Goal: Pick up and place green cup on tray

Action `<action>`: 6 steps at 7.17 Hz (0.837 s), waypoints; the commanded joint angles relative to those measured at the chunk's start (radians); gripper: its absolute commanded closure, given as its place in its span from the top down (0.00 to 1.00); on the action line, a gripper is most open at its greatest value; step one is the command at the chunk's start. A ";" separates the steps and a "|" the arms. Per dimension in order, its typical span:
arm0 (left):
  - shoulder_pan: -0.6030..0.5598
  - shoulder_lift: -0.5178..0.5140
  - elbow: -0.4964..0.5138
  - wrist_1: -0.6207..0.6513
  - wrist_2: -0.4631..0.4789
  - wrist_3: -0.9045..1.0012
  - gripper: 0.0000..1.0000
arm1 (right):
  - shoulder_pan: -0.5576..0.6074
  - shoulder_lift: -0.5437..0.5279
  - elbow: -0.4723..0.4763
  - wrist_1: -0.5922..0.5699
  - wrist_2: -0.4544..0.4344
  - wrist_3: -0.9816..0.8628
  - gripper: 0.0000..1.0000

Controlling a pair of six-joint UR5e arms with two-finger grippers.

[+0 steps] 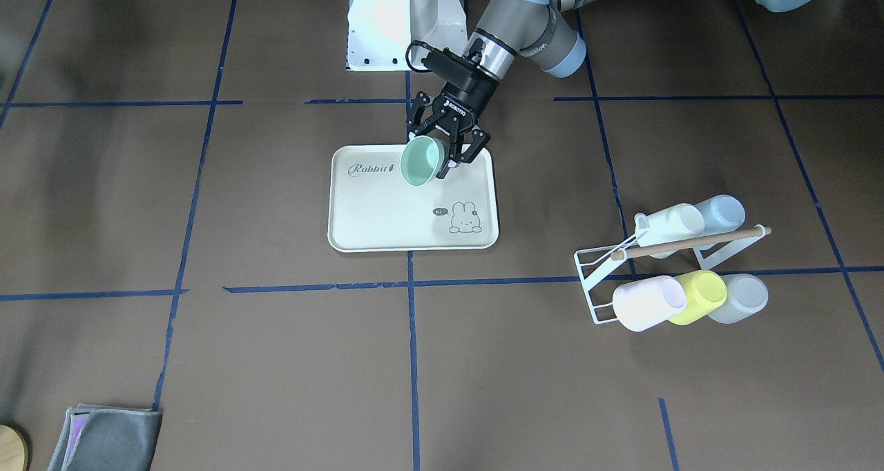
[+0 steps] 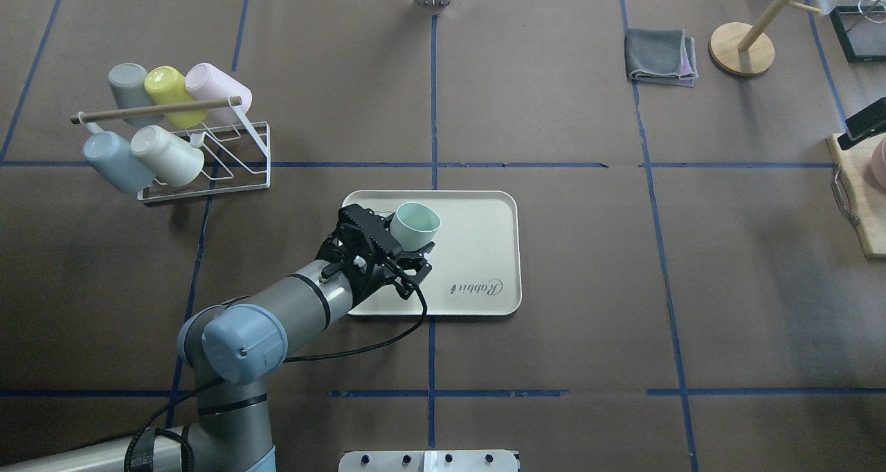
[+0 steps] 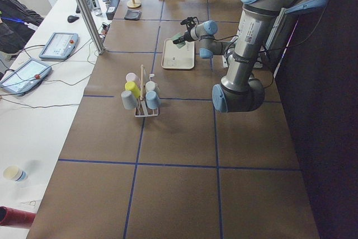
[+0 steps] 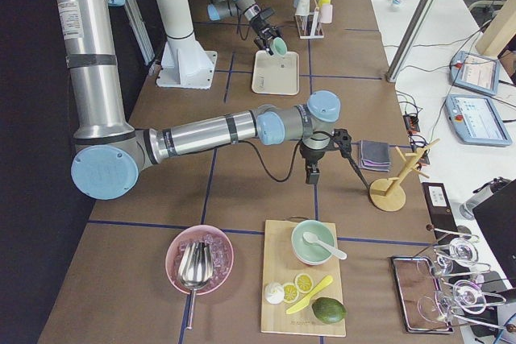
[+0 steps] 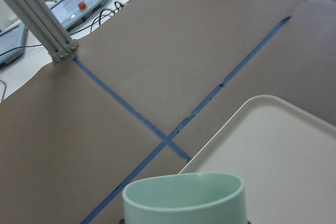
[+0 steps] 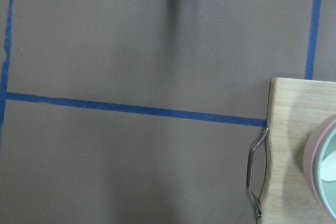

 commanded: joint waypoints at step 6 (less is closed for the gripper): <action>0.045 -0.108 0.244 -0.323 0.063 -0.070 0.47 | 0.000 0.000 -0.003 0.000 -0.001 0.000 1.00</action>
